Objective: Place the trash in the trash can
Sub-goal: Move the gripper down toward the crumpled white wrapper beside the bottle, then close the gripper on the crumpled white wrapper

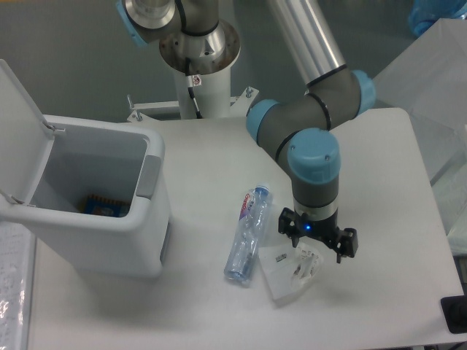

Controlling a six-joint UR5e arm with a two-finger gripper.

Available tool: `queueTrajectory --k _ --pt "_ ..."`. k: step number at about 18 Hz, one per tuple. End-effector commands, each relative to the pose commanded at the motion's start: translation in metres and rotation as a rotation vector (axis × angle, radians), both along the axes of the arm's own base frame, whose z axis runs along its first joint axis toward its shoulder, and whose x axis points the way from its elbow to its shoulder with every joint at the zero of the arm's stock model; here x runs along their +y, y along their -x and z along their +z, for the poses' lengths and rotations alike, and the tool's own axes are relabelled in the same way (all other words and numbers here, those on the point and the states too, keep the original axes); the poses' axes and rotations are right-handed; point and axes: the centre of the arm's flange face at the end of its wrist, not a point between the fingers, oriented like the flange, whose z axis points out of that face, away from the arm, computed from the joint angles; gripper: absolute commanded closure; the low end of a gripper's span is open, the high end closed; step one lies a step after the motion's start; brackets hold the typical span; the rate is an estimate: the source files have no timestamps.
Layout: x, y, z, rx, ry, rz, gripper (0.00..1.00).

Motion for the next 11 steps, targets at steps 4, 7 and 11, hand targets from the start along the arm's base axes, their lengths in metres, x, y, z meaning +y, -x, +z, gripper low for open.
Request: queueTrajectory --k 4,7,11 --pt "0.011 -0.004 -0.015 -0.01 0.008 -0.02 0.0" --pt "0.023 -0.008 -0.03 -0.017 0.029 -0.032 0.0" --pt "0.024 -0.008 -0.039 -0.007 0.065 -0.033 0.15"
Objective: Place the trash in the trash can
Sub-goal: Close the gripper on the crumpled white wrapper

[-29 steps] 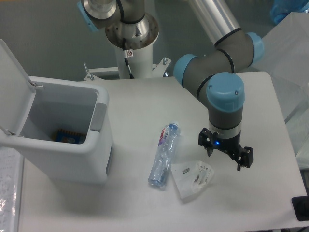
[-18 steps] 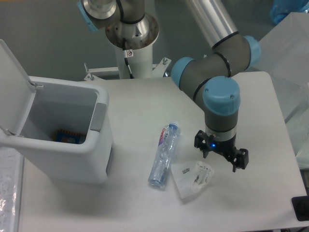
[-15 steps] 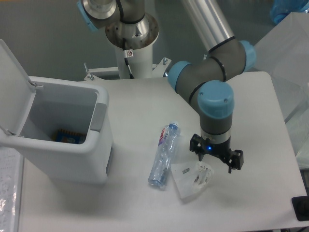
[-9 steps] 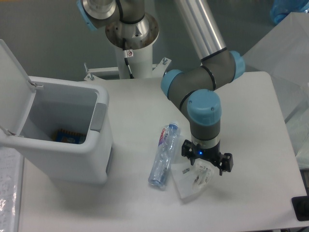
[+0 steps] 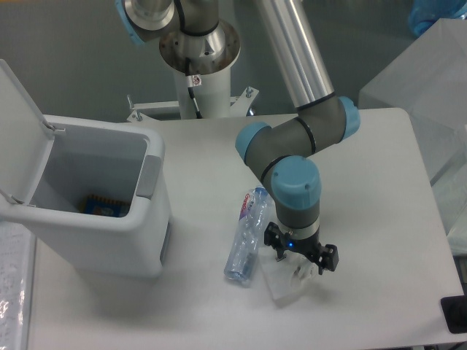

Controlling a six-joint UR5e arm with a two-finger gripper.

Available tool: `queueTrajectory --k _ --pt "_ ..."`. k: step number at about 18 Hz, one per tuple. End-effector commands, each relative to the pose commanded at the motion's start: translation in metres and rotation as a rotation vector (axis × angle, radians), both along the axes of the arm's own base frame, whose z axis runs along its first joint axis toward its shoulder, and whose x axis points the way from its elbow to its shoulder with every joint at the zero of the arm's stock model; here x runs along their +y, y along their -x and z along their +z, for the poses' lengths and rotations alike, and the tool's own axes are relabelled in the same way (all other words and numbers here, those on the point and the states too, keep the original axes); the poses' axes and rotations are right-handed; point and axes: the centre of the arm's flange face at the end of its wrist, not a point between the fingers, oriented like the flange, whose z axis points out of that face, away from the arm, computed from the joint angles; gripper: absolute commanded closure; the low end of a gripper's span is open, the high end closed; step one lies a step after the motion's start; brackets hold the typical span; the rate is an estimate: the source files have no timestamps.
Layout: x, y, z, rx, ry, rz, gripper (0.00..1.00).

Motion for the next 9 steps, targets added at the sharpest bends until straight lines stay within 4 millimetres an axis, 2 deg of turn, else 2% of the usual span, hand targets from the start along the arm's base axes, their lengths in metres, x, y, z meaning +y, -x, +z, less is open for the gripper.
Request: queueTrajectory --k 1,2,3,6,9 --pt "0.0 0.0 -0.002 -0.003 0.004 0.002 0.44" --pt "0.0 0.0 -0.003 -0.004 0.003 0.008 0.81" --pt "0.001 -0.002 -0.001 -0.003 0.0 0.004 1.0" --pt "0.003 -0.002 0.005 -0.001 -0.014 -0.001 1.0" --pt "0.004 0.003 0.03 0.029 -0.042 0.006 1.0"
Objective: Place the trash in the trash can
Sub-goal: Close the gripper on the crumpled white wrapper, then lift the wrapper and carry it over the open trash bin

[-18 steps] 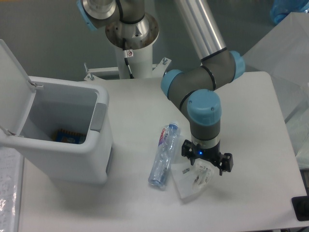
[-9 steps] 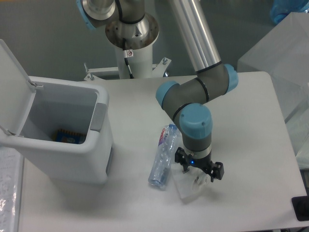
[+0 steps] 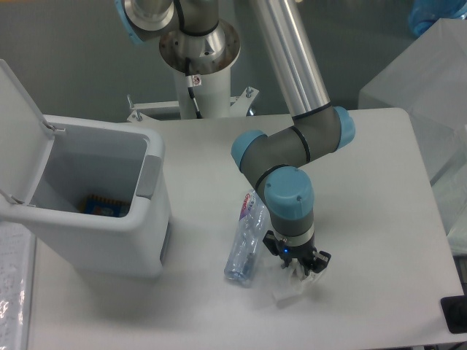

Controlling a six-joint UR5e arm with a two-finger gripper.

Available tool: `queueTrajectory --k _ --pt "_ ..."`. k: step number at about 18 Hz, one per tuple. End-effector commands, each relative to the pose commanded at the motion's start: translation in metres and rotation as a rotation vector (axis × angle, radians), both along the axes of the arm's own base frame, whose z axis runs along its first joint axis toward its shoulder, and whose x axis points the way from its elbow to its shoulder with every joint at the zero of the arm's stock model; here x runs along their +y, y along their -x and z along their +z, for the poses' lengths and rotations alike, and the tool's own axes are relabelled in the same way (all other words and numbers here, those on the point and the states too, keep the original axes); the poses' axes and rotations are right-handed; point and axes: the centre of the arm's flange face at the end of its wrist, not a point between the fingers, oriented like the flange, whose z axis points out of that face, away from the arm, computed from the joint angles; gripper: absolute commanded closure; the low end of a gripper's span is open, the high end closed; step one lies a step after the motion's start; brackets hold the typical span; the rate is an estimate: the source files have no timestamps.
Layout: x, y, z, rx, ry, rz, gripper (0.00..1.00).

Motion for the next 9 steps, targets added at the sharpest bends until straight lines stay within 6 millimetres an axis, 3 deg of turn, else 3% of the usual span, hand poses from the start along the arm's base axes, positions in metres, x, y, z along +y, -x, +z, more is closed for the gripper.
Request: queueTrajectory --k 4,9 --pt "0.013 0.008 0.028 -0.004 -0.111 0.096 1.0" --pt "0.03 -0.002 0.112 -0.105 -0.415 0.19 1.0"
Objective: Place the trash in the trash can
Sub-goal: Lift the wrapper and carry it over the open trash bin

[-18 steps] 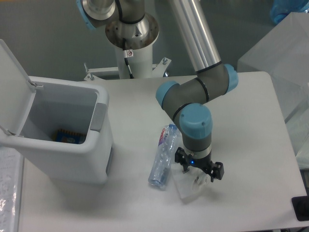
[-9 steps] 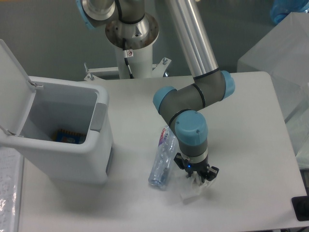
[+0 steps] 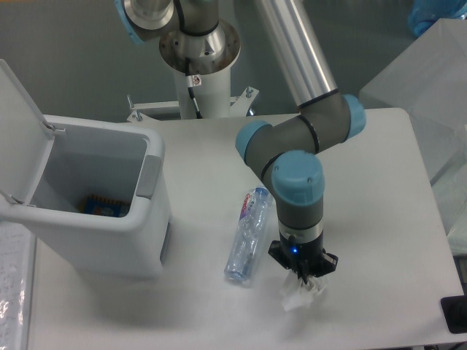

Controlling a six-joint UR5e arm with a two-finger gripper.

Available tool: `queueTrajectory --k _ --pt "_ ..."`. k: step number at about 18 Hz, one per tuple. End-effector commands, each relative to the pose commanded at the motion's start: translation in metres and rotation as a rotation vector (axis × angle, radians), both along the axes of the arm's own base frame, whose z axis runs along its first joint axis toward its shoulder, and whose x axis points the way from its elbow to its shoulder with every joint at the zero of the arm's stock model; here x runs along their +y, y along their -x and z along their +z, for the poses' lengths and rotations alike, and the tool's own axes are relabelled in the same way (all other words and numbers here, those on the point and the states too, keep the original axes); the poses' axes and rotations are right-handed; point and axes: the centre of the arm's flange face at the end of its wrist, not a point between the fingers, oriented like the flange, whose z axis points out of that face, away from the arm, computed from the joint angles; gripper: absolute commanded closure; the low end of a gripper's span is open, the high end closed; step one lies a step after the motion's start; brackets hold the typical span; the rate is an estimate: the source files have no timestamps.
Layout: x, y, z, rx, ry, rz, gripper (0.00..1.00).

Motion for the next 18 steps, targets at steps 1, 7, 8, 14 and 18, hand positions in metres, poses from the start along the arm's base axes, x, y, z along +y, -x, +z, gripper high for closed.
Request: queueTrajectory --k 1,7,8,14,18 --pt "0.002 -0.007 0.011 -0.014 -0.037 -0.009 1.0" --pt "0.004 -0.067 0.101 -0.029 -0.201 -0.032 1.0" --pt "0.003 -0.077 0.114 -0.039 -0.222 -0.028 1.0" --pt "-0.025 -0.15 0.162 -0.071 -0.316 -0.093 1.0" --pt "-0.05 -0.195 0.177 -0.101 -0.365 -0.143 1.0"
